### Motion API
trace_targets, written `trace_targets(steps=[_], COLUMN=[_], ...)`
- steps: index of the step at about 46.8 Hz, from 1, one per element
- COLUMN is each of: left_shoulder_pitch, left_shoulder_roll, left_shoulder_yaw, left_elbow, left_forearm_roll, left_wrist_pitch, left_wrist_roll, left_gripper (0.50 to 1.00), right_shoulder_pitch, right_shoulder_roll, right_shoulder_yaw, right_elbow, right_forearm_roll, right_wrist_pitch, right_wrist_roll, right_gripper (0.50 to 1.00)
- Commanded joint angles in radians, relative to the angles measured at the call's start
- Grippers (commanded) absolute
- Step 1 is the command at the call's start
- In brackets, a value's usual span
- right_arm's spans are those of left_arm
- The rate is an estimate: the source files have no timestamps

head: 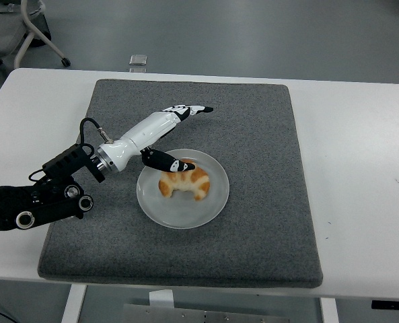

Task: Place the bread on the plate

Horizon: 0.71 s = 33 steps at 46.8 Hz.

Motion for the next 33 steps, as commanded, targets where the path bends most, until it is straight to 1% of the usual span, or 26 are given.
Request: trace_targets(steps=[1, 5, 11, 15, 16, 25, 29, 33], left_shoulder_pitch=[-0.012, -0.024, -0.047, -0.078, -0.09, -0.196, -0.242, -0.282], left_shoulder_roll=[0.002, 0.002, 0.003, 0.0, -0.001, -0.001, -0.001, 0.0], left_shoulder_yaw=[-0.007, -0.047, -0.147, -0.191, -0.196, -0.199, -0.202, -0.204], left_elbow=[-0.009, -0.011, 0.0, 0.034, 0.046, 0.144, 0.188, 0.251], left_forearm_roll=[-0.042, -0.109, -0.238, -0.319, -0.336, -0.473, -0.563, -0.692], left_wrist_pitch=[-0.037, -0.094, -0.232, -0.292, -0.301, -0.321, -0.365, -0.422], left_wrist_roll=[0.0, 0.002, 0.011, 0.021, 0.024, 0.032, 0.032, 0.043], left_gripper=[0.99, 0.99, 0.99, 0.99, 0.99, 0.99, 0.99, 0.99], right_shoulder_pitch=[0.0, 0.0, 0.0, 0.0, 0.0, 0.0, 0.0, 0.002], right_shoulder_roll=[0.0, 0.0, 0.0, 0.0, 0.0, 0.0, 0.0, 0.0], right_shoulder_yaw=[0.0, 0.0, 0.0, 0.0, 0.0, 0.0, 0.0, 0.0], right_elbow=[0.0, 0.0, 0.0, 0.0, 0.0, 0.0, 0.0, 0.0], right_forearm_roll=[0.0, 0.0, 0.0, 0.0, 0.0, 0.0, -0.002, 0.0], right_wrist_pitch=[0.0, 0.0, 0.0, 0.0, 0.0, 0.0, 0.0, 0.0], right_wrist_roll=[0.0, 0.0, 0.0, 0.0, 0.0, 0.0, 0.0, 0.0], right_gripper=[0.93, 0.93, 0.93, 0.93, 0.93, 0.93, 0.93, 0.93])
